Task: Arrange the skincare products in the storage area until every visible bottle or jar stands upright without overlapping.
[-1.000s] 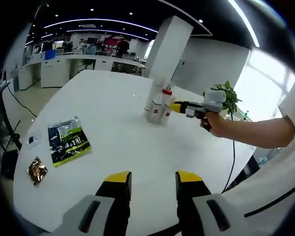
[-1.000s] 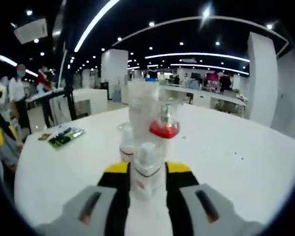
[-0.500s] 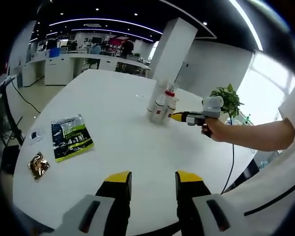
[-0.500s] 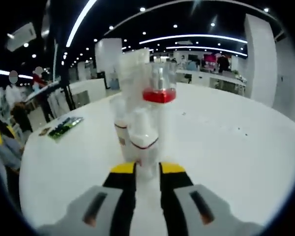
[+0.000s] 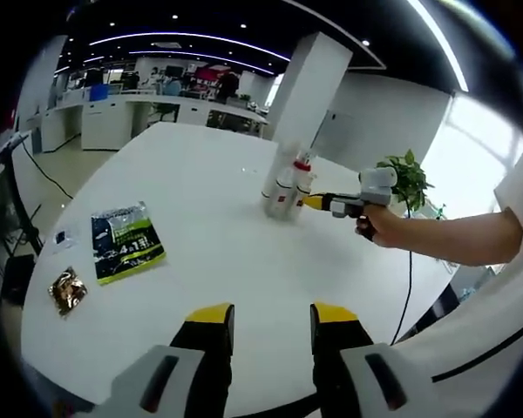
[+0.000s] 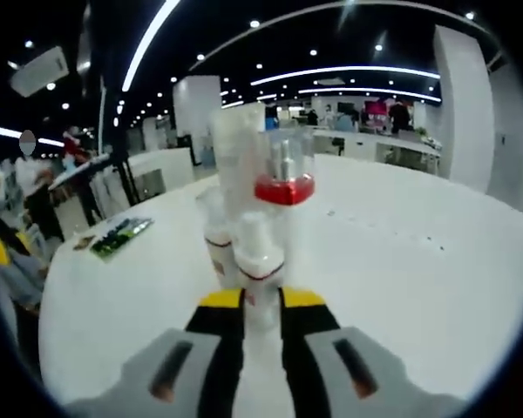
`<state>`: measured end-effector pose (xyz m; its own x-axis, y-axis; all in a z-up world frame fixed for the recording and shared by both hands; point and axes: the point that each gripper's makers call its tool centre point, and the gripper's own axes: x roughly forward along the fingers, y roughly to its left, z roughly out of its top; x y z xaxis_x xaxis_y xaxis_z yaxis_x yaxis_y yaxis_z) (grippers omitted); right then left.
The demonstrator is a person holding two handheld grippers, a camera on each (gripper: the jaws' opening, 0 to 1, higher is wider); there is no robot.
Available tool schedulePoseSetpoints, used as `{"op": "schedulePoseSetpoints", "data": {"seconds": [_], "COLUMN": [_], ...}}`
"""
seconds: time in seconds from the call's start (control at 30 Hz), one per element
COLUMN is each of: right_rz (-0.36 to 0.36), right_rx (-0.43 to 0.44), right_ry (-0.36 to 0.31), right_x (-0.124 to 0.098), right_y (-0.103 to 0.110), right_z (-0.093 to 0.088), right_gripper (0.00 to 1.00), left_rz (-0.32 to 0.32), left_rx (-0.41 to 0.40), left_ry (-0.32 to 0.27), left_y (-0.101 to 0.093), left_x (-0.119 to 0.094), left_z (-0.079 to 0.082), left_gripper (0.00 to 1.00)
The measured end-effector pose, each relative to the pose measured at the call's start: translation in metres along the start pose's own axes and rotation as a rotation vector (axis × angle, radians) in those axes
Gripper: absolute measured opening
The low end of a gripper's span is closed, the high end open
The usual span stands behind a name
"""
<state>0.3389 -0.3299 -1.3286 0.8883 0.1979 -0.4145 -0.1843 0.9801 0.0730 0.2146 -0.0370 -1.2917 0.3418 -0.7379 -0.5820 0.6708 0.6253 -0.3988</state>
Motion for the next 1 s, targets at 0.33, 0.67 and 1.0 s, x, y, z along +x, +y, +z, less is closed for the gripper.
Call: {"op": "schedulePoseSetpoints", "data": {"seconds": [0.33,0.67,1.0], "right_rz": [0.010,0.014,0.004], "right_rx": [-0.012,-0.006,0.164], "right_ry": [-0.012,-0.011,0.016], "right_x": [-0.001,0.000,-0.036], "right_y": [-0.002,-0.001,0.016], "right_z": [0.003,0.003,-0.030], "right_gripper": [0.11,0.15,0.23], "left_rz": [0.012,0.017,0.025], "left_rx": [0.002,-0.002,-0.176], "left_ry": [0.003,0.007,-0.024], "left_y": [0.001,0.000,0.025], "left_x": [-0.002,-0.003,0.003], "left_z": [-0.004,-0.006,-0.014], "left_gripper": [0.36,0.36,0.38]}}
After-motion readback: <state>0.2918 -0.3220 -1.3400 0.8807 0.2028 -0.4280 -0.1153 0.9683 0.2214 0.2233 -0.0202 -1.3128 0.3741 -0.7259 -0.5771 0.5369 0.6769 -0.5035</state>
